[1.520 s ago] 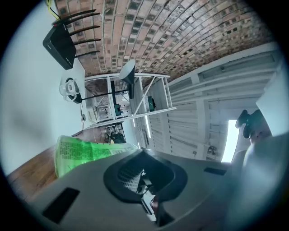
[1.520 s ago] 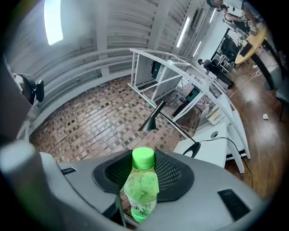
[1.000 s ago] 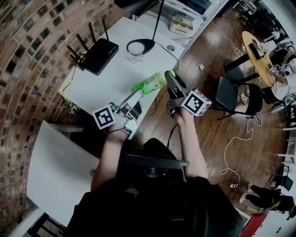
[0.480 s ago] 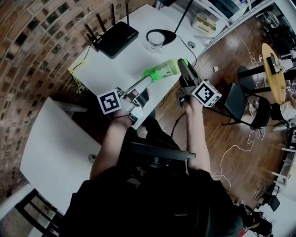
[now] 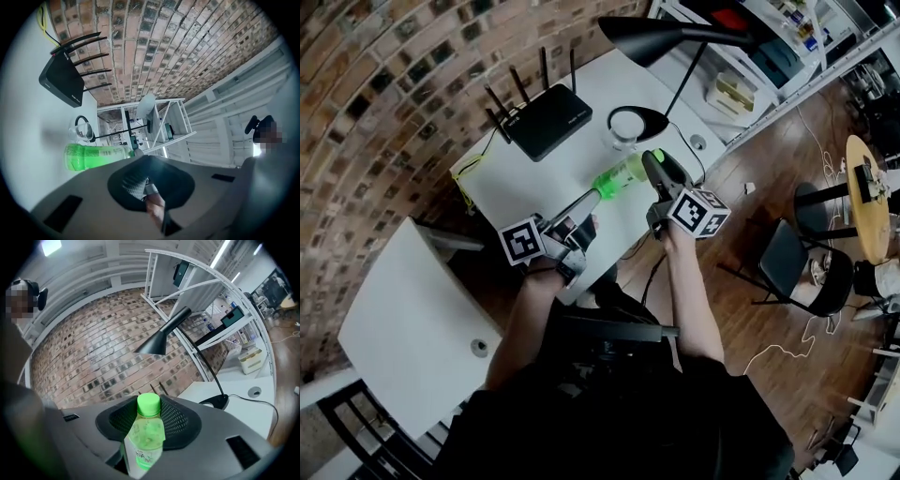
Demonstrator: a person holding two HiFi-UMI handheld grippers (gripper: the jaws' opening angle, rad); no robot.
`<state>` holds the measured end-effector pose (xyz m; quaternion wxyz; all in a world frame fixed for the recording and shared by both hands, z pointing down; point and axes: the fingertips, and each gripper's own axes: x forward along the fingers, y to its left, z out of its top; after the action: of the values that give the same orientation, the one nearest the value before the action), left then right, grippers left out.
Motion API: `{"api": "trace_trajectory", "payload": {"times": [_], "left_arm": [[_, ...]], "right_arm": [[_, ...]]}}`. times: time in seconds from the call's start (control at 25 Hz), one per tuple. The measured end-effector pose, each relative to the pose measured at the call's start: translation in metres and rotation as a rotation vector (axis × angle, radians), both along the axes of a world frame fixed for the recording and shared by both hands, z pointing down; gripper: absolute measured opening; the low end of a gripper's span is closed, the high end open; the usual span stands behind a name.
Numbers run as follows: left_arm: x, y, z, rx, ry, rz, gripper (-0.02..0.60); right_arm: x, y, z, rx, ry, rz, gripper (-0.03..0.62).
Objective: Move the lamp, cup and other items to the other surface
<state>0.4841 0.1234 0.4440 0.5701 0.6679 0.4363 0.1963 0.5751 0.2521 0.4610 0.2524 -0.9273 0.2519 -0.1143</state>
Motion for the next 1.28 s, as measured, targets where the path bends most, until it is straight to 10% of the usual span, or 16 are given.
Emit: {"api": "trace_trajectory", "payload": {"times": [0.76, 1.28], "left_arm": [[0.037, -0.044, 0.010, 0.047, -0.047, -0.232, 0.006], [0.044, -0.061, 0.011, 0.058, -0.048, -0.290, 0.006]], "right_arm": [[0.096, -0.067, 0.047, -0.411, 0.158, -0.230, 0.178], [0.125, -0.102, 0.081, -0.523, 0.210, -0.291, 0.178]]}}
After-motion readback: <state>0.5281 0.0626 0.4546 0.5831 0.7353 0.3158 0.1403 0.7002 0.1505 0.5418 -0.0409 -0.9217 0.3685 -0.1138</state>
